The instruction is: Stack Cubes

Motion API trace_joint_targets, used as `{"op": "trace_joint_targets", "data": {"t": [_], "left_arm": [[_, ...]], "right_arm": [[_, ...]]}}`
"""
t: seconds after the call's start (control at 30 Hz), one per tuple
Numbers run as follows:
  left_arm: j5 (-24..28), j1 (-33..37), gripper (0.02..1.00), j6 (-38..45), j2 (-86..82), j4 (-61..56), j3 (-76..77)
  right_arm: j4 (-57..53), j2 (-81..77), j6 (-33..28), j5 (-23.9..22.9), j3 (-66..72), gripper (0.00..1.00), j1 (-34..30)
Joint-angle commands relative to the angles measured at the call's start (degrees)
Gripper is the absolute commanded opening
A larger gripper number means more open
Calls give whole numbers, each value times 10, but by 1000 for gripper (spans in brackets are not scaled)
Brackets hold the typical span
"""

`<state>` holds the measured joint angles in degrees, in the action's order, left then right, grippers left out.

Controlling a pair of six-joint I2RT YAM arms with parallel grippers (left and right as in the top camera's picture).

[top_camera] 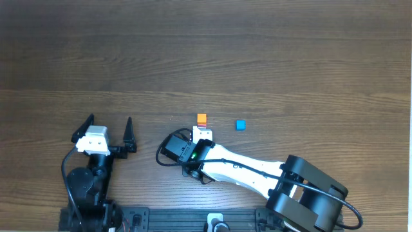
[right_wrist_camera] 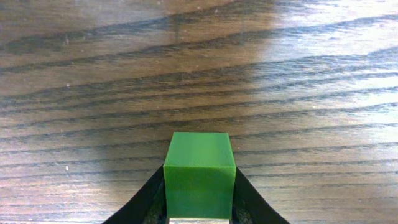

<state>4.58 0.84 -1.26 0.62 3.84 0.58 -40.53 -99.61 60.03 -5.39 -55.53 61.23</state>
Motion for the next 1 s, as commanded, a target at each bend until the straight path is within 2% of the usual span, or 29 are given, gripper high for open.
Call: {"op": "trace_joint_targets", "data": {"t": [0.03,0.2,0.47,0.73,1.0], "left_arm": [[10,3,1000,9,-5,1,-3],[10,3,1000,9,-5,1,-3],[10,3,1000,9,-5,1,-3],[10,3,1000,8,-5,1,-3],[10,3,1000,9,-5,1,-3]], "right_arm": [[1,-6,4,-12,-9,202,3],[-24,17,1,-23,-30,134,-1],[-185,51,-44,-97,-176,104,-37],[-234,19,-118,-87,-296,97,-111],[-236,-65,-154,-40,-353,80,-148]]}}
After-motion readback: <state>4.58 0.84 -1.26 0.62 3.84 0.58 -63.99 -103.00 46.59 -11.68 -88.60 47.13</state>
